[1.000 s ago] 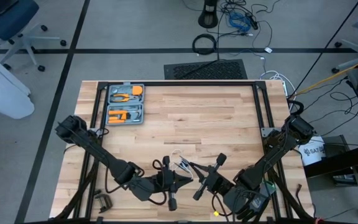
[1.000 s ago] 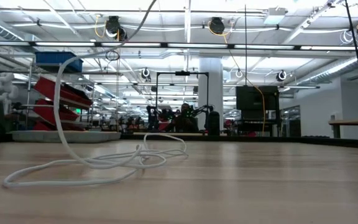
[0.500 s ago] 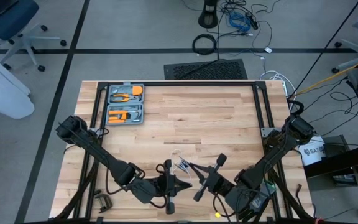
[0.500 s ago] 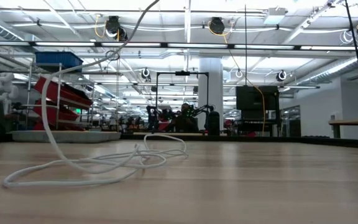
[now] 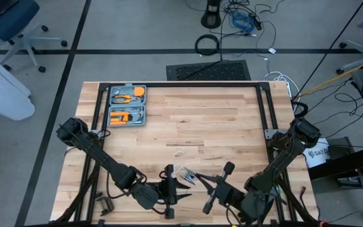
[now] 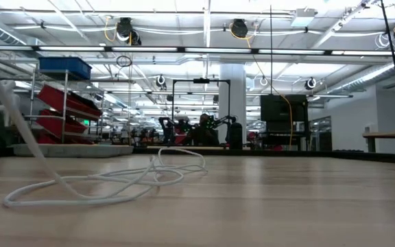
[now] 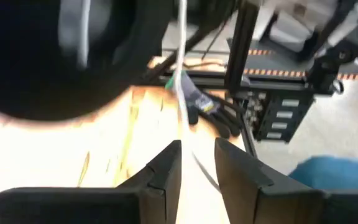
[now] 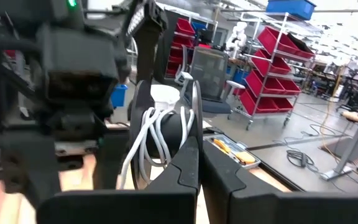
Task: Coil cords
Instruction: Coil the white wire on the spool
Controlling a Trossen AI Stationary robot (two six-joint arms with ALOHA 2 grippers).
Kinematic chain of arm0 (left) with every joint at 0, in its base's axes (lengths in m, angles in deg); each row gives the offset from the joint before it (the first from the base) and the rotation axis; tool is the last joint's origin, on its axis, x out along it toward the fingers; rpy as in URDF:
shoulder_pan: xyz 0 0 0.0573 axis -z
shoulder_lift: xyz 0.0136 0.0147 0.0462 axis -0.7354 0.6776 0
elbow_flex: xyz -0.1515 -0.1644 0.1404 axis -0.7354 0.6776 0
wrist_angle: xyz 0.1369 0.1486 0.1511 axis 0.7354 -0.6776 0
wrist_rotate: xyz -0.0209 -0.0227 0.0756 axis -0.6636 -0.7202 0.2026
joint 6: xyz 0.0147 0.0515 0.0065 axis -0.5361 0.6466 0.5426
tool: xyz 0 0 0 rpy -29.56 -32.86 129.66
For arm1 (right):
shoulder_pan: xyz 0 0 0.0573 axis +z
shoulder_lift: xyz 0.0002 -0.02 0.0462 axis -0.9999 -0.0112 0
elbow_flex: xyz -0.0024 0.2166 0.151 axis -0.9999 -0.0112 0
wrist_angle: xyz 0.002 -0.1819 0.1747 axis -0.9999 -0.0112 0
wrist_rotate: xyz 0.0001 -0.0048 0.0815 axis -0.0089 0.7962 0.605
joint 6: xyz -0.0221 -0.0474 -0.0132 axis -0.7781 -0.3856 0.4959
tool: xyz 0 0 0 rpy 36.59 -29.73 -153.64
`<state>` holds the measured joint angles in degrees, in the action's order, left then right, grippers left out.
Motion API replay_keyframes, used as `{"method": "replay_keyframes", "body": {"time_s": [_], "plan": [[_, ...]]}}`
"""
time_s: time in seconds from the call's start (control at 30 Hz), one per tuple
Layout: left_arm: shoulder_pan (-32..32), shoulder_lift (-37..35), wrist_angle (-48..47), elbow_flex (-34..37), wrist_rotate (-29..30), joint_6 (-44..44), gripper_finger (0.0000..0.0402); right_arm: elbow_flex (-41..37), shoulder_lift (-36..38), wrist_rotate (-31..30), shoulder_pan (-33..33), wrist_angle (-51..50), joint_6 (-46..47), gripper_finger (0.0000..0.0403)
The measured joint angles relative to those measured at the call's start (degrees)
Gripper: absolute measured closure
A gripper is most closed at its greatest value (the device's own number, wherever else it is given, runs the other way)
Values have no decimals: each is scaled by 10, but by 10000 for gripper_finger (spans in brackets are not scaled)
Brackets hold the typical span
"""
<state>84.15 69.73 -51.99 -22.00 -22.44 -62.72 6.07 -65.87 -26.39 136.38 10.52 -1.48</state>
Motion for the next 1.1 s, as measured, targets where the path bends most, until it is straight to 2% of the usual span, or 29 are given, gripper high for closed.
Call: {"method": "replay_keyframes", "body": {"time_s": [0.27, 0.47, 0.8, 1.1], "plan": [[4, 0, -79, 0, -2, -31, 297, 0, 0, 0, 22, 44, -51, 403], [8, 0, -101, 0, -2, -49, 297, 0, 0, 0, 30, 50, -58, 403], [13, 0, -92, 0, -2, -58, 297, 0, 0, 0, 43, 72, -83, 403], [33, -5, -16, 0, -2, -10, 297, 0, 0, -1, 49, 80, -98, 403]]}}
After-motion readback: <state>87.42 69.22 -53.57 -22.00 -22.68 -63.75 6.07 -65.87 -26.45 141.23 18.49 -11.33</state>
